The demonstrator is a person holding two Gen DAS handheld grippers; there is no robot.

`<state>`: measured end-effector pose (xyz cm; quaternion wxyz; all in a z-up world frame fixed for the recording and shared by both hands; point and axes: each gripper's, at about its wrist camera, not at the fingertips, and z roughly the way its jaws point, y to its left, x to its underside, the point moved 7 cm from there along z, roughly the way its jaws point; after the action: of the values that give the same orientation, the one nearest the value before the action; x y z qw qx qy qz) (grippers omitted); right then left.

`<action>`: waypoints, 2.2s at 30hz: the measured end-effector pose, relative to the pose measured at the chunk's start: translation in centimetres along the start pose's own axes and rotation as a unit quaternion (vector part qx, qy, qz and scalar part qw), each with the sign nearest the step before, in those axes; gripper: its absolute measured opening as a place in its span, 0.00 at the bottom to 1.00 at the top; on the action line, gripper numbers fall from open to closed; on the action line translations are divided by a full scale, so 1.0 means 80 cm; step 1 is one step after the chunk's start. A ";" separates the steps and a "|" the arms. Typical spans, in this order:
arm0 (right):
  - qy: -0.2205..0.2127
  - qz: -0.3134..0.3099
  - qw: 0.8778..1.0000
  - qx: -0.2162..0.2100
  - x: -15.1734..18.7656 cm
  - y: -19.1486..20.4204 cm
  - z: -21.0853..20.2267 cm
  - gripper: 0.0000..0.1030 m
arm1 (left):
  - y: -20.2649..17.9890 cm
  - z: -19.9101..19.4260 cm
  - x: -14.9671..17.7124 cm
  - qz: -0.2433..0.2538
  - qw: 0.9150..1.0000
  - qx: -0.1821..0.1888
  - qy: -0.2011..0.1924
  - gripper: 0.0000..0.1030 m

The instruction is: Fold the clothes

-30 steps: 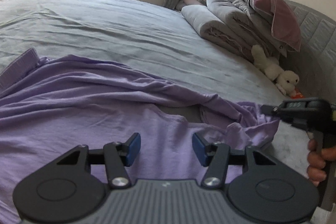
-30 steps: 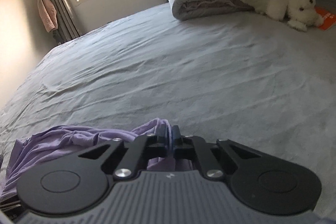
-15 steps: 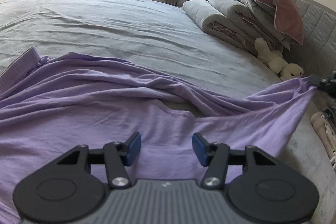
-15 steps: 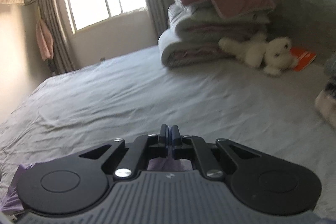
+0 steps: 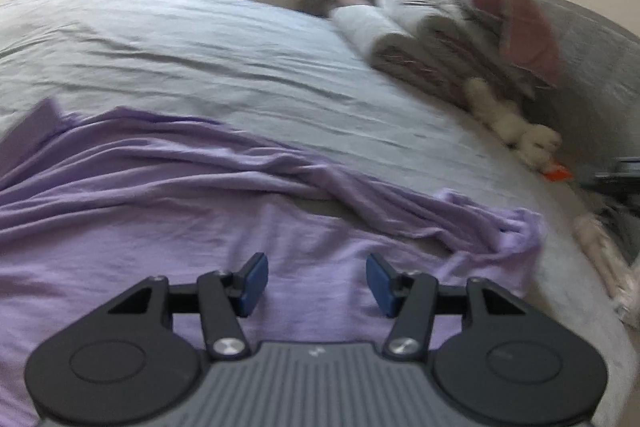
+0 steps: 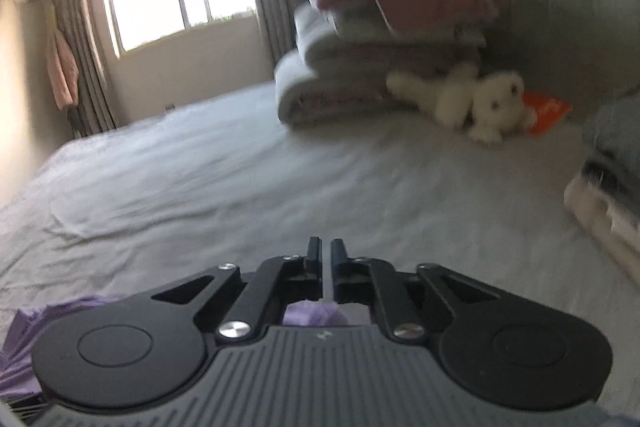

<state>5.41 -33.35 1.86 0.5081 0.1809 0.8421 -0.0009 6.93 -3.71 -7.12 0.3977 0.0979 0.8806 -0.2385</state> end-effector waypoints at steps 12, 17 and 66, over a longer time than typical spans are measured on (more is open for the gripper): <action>0.125 0.121 0.982 -0.074 0.042 -0.022 0.050 0.50 | -0.103 0.001 0.037 0.166 0.976 0.142 0.012 0.69; 0.139 0.070 0.986 -0.051 0.051 -0.006 0.059 0.18 | -0.120 0.013 0.055 0.216 0.968 0.127 0.019 0.66; 0.153 0.245 0.955 -0.073 0.068 -0.051 0.070 0.08 | -0.126 0.036 0.053 0.230 0.971 0.068 0.011 0.01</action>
<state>6.69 -36.58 -6.23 0.3695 0.3423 0.8373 0.2127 2.35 -13.92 -8.45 0.4242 0.3278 0.8204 -0.1989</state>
